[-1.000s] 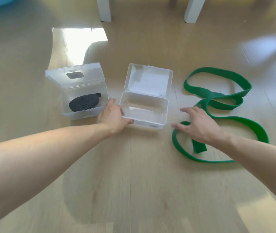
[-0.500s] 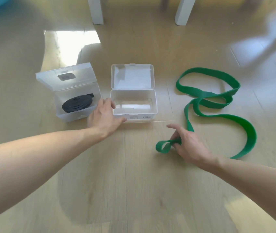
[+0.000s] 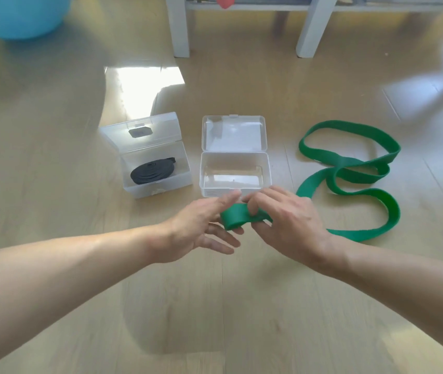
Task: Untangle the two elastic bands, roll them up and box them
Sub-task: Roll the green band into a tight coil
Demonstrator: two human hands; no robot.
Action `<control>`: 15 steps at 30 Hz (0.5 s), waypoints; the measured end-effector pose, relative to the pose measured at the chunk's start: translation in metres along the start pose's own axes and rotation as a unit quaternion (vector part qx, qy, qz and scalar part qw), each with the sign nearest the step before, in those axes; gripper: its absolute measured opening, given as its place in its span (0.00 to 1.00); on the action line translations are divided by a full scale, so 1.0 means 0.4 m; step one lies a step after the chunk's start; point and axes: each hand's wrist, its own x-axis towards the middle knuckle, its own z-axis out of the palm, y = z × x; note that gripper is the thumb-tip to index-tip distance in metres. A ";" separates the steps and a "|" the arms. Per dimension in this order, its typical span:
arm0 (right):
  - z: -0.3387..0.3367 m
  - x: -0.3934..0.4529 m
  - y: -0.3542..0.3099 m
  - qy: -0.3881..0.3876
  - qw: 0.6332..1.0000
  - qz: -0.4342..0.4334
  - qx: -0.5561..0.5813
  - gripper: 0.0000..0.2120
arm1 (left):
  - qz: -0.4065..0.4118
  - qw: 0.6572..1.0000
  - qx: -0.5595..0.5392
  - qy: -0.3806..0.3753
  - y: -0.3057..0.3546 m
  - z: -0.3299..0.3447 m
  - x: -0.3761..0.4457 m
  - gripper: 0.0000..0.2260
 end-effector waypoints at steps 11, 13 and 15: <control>-0.114 0.099 -0.115 -0.096 0.912 0.160 0.365 0.19 | 0.106 0.994 -0.001 0.003 0.116 -0.071 -0.091 0.14; -0.118 0.104 -0.131 -0.058 0.914 0.177 0.361 0.17 | 0.097 0.995 -0.029 0.025 0.118 -0.069 -0.091 0.20; -0.117 0.109 -0.133 -0.024 0.923 0.187 0.335 0.16 | 0.071 0.993 -0.089 0.029 0.116 -0.068 -0.089 0.21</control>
